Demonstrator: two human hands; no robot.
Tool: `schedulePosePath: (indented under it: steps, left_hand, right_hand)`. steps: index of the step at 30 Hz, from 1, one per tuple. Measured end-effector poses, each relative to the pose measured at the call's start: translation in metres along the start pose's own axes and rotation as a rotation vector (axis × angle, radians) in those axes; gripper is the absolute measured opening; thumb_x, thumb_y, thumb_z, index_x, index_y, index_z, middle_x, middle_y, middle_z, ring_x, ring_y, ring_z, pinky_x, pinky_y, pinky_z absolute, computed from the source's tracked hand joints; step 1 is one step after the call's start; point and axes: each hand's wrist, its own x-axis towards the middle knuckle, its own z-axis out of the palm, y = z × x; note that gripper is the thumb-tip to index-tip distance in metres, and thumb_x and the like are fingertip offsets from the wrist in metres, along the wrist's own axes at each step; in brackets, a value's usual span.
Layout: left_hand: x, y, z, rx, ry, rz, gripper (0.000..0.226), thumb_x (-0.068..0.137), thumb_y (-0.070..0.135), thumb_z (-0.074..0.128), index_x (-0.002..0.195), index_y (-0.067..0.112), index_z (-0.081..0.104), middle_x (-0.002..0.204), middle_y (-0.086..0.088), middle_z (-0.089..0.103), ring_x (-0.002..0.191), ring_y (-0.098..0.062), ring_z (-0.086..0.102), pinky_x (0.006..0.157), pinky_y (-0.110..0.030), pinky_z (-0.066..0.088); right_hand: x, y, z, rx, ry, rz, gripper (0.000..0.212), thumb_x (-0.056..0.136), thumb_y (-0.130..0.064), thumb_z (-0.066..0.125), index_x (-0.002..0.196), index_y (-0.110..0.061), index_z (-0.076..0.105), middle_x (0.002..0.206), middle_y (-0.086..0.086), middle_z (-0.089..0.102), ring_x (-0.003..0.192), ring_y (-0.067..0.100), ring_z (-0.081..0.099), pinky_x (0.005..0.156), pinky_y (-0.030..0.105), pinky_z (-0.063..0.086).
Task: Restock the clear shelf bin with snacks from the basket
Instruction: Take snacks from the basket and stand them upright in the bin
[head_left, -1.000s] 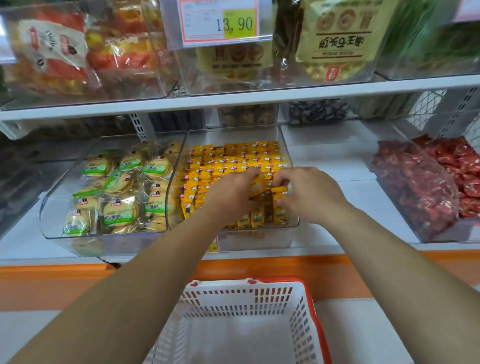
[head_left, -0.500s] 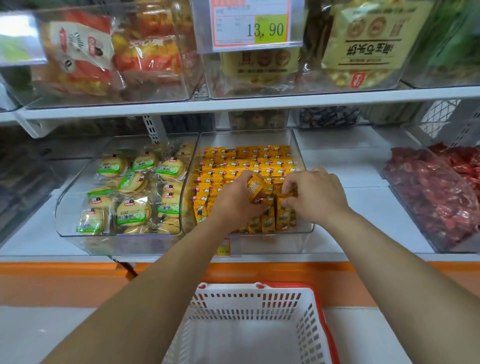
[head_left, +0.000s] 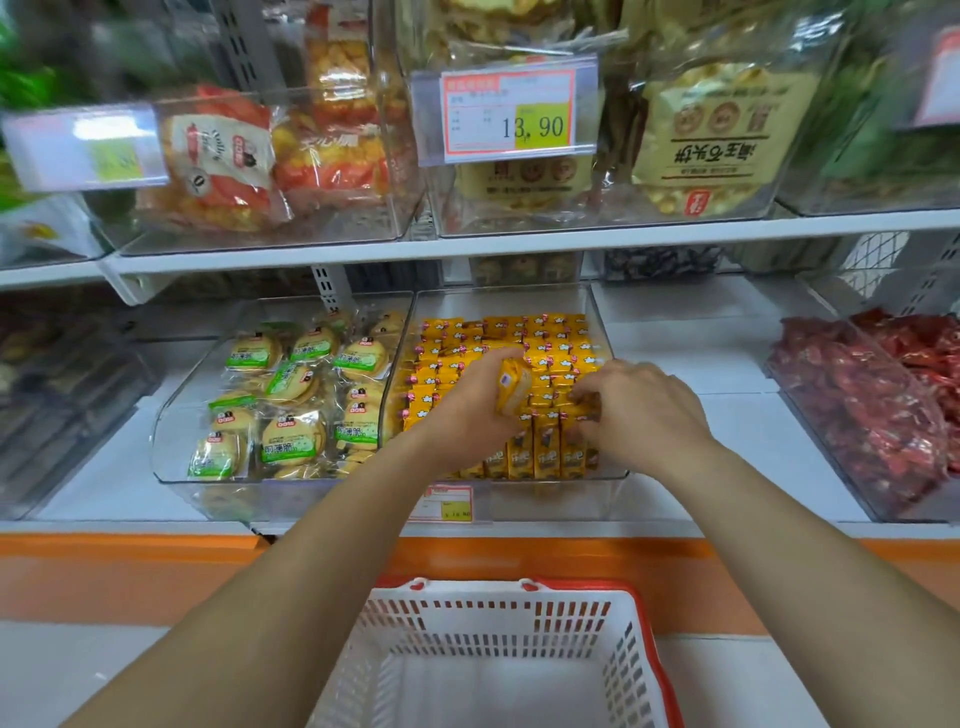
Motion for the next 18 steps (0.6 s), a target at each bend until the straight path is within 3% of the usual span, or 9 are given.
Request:
schedulePosePath:
  steps: [2,4,6,8,10,14,16,18]
  left_hand:
    - [-0.017,0.003,-0.001,-0.005,0.010,0.020,0.079,0.093,0.003,0.071,0.156,0.030,0.031,0.150,-0.004,0.042,0.122,-0.022,0.056,0.082,-0.020,0.053]
    - [-0.031,0.008,0.003,-0.052,0.040,0.029,0.078,0.091,0.011,0.076,0.155,0.029,0.036,0.141,-0.001,0.054,0.112,-0.015,0.061,0.083,-0.019,0.056]
    - [-0.041,0.014,0.013,-0.084,0.058,0.032,0.077,0.087,0.015,0.081,0.152,0.026,0.043,0.128,0.000,0.063,0.105,-0.016,0.065,0.085,-0.026,0.060]
    - [-0.048,0.019,0.026,-0.201,0.051,0.034,0.074,0.083,0.010,0.084,0.147,0.023,0.049,0.118,-0.003,0.066,0.103,-0.024,0.067,0.086,-0.036,0.061]
    - [-0.054,0.024,0.035,-0.414,0.043,0.039,0.061,0.082,0.005,0.083,0.134,0.021,0.055,0.107,-0.004,0.074,0.098,-0.023,0.071,0.083,-0.037,0.062]
    - [-0.063,0.029,0.041,-0.686,0.041,0.011,0.039,0.086,0.019,0.074,0.123,0.017,0.064,0.099,-0.005,0.079,0.087,-0.020,0.075,0.064,-0.027,0.058]
    - [-0.067,0.032,0.044,-0.832,-0.012,-0.005,0.039,0.084,0.026,0.070,0.122,0.017,0.070,0.100,-0.006,0.078,0.088,-0.020,0.073,0.062,-0.023,0.055]
    - [-0.070,0.036,0.048,-0.888,-0.041,0.018,0.029,0.085,0.029,0.070,0.113,0.023,0.077,0.099,-0.001,0.077,0.088,-0.018,0.072,0.066,-0.024,0.057]
  right_hand:
    - [-0.009,0.005,-0.013,0.019,0.134,0.004,0.038,0.084,-0.056,0.068,0.116,-0.036,0.068,0.119,-0.004,0.065,0.107,0.025,0.057,0.084,0.038,0.047]
    - [-0.019,0.006,-0.025,0.285,0.240,-0.005,0.026,0.089,-0.049,0.065,0.111,-0.036,0.070,0.109,-0.005,0.069,0.096,0.018,0.061,0.074,0.034,0.050]
    - [-0.029,0.000,-0.033,0.734,0.148,0.019,0.018,0.092,-0.042,0.062,0.110,-0.042,0.067,0.098,-0.013,0.069,0.078,0.003,0.062,0.064,0.022,0.049]
    - [-0.038,-0.005,-0.036,0.984,-0.042,-0.007,0.026,0.097,-0.034,0.060,0.120,-0.046,0.060,0.100,-0.015,0.066,0.077,0.002,0.063,0.070,0.022,0.049]
    - [-0.044,-0.002,-0.040,1.102,-0.164,-0.031,0.029,0.100,-0.025,0.057,0.124,-0.040,0.061,0.108,-0.007,0.066,0.088,0.008,0.066,0.079,0.029,0.053]
    - [-0.051,0.015,-0.054,1.286,-0.222,-0.124,0.031,0.094,-0.010,0.064,0.120,-0.027,0.066,0.103,0.005,0.065,0.085,0.003,0.064,0.069,0.014,0.049]
    - [-0.054,0.019,-0.059,1.309,-0.255,-0.168,0.036,0.089,-0.019,0.069,0.124,-0.024,0.065,0.100,0.013,0.061,0.084,0.011,0.061,0.071,0.017,0.049]
    - [-0.055,0.018,-0.061,1.258,-0.212,-0.138,0.034,0.081,-0.034,0.070,0.111,-0.019,0.069,0.086,0.013,0.055,0.074,0.013,0.055,0.067,0.022,0.047]
